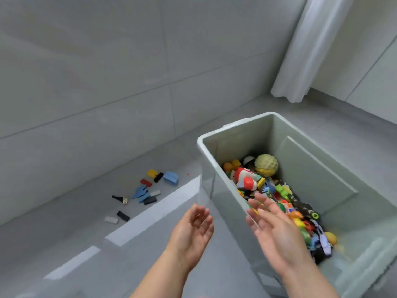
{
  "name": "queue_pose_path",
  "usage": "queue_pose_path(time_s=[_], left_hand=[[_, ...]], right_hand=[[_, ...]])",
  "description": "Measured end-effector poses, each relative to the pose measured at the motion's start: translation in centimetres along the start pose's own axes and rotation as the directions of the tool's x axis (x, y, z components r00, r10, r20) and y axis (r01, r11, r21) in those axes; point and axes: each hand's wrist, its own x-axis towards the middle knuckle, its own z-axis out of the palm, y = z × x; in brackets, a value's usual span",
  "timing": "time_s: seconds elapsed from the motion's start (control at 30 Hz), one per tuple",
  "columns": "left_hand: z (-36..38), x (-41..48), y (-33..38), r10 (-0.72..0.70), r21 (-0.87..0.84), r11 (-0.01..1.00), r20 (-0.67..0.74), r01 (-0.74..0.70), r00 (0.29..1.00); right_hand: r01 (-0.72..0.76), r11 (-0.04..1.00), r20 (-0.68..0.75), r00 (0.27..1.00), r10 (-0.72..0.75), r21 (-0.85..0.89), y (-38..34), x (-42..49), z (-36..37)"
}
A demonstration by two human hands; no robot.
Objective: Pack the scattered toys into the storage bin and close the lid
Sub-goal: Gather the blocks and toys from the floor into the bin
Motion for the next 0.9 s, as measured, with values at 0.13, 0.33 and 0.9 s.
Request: queue_pose_path(time_s=[0.13,0.33,0.9], left_hand=[[-8.6,2.0,2.3,0.081,-0.189,0.972,-0.274,-0.137,0.958],[-16.2,5.5,4.0,0.218,0.004,0.968,-0.511,-0.252,0.832],[-20.2,15.9,5.9,0.164,-0.14,0.948,-0.558,-0.287,0.813]], right_hand=[[-0.099,0.918,0.082,0.987,0.141,-0.384,5.9,4.6,4.4],[-0.059,0.538,0.034,0.986,0.161,-0.841,15.7,16.8,8.4],[0.292,0.171,0.286,0.956,-0.059,-0.941,23.9,33.6,12.3]])
